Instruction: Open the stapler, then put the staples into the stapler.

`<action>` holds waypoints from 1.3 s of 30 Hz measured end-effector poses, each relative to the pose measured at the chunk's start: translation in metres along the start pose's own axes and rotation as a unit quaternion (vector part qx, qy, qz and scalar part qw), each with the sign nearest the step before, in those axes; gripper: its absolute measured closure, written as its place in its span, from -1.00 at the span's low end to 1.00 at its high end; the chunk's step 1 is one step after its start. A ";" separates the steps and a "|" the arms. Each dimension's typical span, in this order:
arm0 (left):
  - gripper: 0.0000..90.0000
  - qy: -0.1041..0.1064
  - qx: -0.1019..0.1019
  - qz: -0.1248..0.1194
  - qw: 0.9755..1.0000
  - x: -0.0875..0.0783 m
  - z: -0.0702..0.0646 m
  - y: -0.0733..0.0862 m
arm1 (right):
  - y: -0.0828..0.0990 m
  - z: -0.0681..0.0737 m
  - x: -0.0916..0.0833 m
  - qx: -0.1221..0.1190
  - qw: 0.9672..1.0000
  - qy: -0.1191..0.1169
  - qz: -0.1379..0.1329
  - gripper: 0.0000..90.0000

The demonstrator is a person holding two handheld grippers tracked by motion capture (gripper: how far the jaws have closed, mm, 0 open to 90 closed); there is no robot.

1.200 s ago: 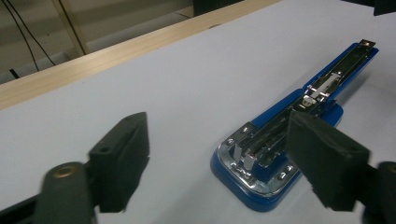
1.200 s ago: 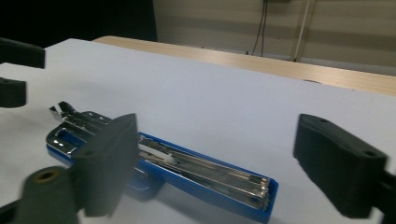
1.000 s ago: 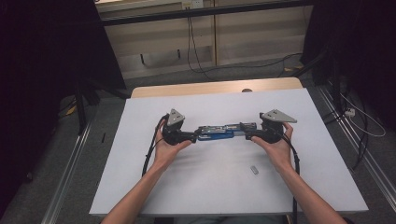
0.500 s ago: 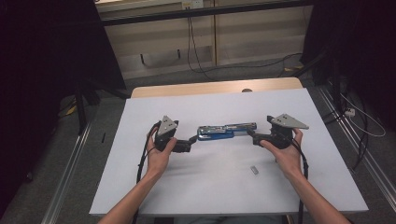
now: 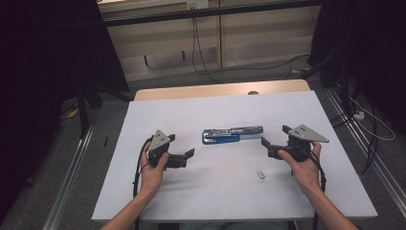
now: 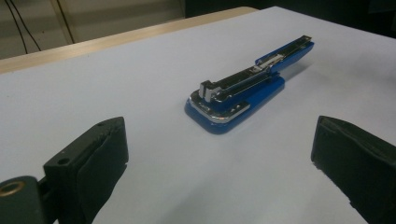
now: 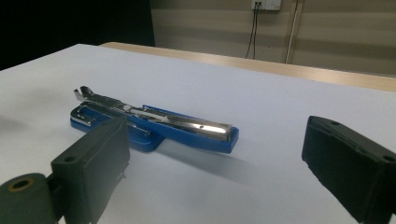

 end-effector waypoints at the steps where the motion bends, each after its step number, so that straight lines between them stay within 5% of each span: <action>1: -0.91 -0.001 0.004 -0.001 1.000 -0.002 0.000 0.000 | 0.000 0.000 0.000 0.000 1.000 0.000 0.000 -0.83; 7: -0.91 -0.011 0.019 -0.003 1.000 -0.019 -0.006 0.002 | 0.007 0.001 -0.011 0.003 1.000 0.003 0.005 -0.82; 11: -0.91 -0.012 0.003 -0.008 1.000 -0.031 -0.006 0.005 | 0.008 0.001 -0.021 -0.003 1.000 0.006 0.002 -0.81; 13: -0.91 -0.026 0.016 -0.012 0.999 -0.036 -0.006 0.006 | 0.008 0.001 -0.024 -0.005 1.000 0.008 -0.004 -0.80; 26: -0.91 -0.032 0.020 -0.002 0.999 -0.053 -0.008 0.014 | 0.008 0.003 -0.023 -0.007 1.000 -0.006 0.011 -0.78; 39: -0.91 -0.029 0.026 -0.004 0.999 -0.073 -0.015 0.019 | 0.009 0.007 -0.029 0.003 0.995 -0.050 0.083 -0.79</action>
Point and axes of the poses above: each handheld gripper's, and its own axes: x roughly forward along the jaws, y roughly out of its underside, z roughly to its left, the point moved 1 cm from there along x, roughly forward along the jaws, and after that the axes turned 10 degrees about -z, right-handed, at the moved point
